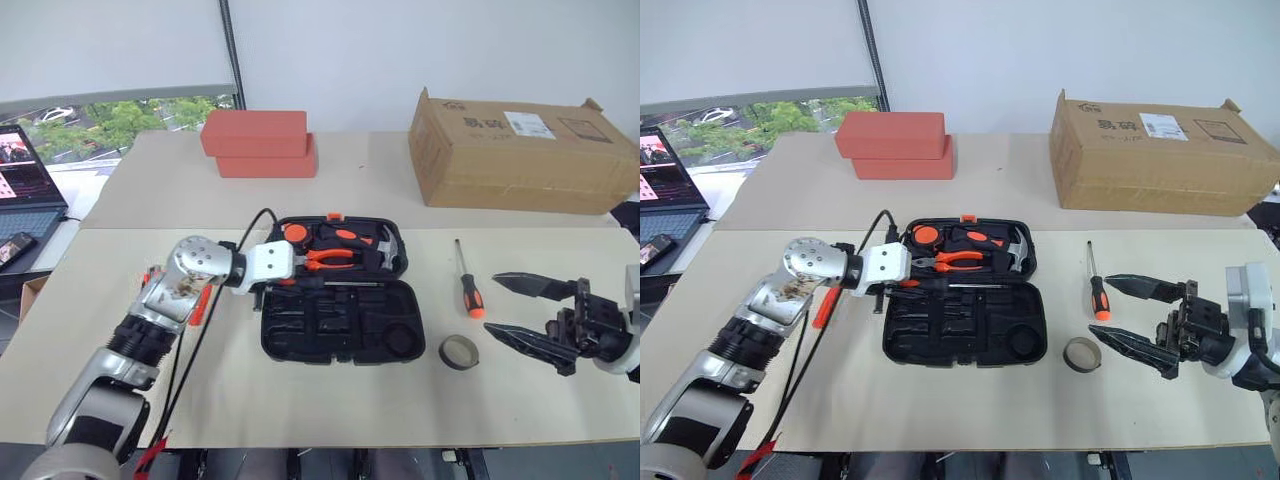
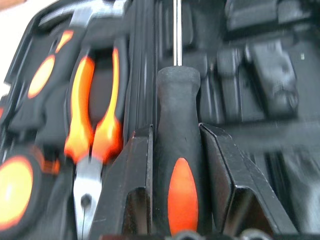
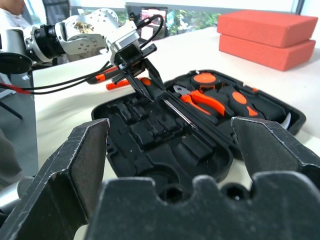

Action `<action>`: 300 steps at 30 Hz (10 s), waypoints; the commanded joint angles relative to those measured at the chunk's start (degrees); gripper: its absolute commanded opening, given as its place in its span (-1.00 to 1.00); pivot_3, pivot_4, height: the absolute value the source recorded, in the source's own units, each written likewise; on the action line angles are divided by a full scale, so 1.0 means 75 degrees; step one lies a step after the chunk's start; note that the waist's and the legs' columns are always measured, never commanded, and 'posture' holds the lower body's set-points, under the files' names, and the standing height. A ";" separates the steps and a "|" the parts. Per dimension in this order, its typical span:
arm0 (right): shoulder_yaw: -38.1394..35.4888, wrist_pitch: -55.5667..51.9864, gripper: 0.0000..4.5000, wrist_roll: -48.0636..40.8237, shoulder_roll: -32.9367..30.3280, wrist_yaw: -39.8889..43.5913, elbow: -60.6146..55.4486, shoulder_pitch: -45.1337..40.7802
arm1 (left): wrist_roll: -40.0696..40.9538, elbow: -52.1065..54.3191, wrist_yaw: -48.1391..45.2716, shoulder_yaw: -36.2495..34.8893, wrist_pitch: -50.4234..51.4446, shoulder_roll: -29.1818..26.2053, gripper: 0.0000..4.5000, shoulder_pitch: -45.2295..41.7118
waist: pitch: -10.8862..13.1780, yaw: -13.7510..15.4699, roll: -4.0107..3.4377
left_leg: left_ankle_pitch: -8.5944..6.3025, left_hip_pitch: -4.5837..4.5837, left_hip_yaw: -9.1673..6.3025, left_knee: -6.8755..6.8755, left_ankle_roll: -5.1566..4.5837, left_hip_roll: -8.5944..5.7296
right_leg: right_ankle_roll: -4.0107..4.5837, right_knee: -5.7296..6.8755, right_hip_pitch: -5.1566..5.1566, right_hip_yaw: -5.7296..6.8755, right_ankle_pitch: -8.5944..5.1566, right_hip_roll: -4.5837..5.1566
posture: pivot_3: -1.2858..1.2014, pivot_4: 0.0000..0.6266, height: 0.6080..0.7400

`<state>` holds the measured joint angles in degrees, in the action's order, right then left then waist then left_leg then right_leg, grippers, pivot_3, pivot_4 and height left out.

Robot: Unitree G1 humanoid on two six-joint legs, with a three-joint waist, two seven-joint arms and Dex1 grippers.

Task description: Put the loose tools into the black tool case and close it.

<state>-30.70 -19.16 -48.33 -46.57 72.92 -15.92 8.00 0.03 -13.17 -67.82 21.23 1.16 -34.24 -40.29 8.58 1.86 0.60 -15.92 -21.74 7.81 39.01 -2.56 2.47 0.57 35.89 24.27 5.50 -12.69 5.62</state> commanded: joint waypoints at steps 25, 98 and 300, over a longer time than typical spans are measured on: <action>-0.0079 0.0248 1.00 0.0082 0.0059 -0.0121 -0.0076 -0.0398 | -0.0040 0.0841 0.0821 -0.0606 0.1390 0.0311 0.97 0.0068 | 0.0000 -0.0087 -0.0001 | 0.0005 0.0014 -0.0004 0.0007 0.0006 0.0005 | -0.0020 0.0017 -0.0004 -0.0006 -0.0012 -0.0003 | 0.03 -0.52 0.57; 0.2920 -0.3359 -0.56 0.4256 0.0565 -0.6228 0.1583 -0.4007 | 0.4393 0.4020 -0.0071 -0.3237 0.3792 -0.1103 1.00 0.1955 | -0.0068 -0.0190 -0.0012 | 0.0055 -0.0005 0.0002 0.0015 0.0084 0.0010 | -0.0033 0.0024 0.0014 -0.0025 -0.0021 -0.0016 | 0.03 -0.52 0.57; 0.3234 0.0099 1.00 0.1984 0.0735 -0.0562 0.0579 -0.3690 | 0.0089 0.2316 -0.0915 0.0083 0.2699 -0.1179 -0.80 0.0591 | -0.0045 -0.0166 0.0015 | 0.0042 -0.0010 0.0004 0.0003 0.0068 0.0033 | 0.0022 0.0037 0.0036 -0.0007 -0.0007 -0.0041 | 0.03 -0.52 0.57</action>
<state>-5.37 -19.21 -32.69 -40.68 68.58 -10.64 -18.93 0.32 3.00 -74.68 22.26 21.56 -43.25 -35.54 8.24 0.62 0.72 -15.60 -21.81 7.84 39.03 -2.05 2.72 0.73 36.16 24.55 5.45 -12.74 5.32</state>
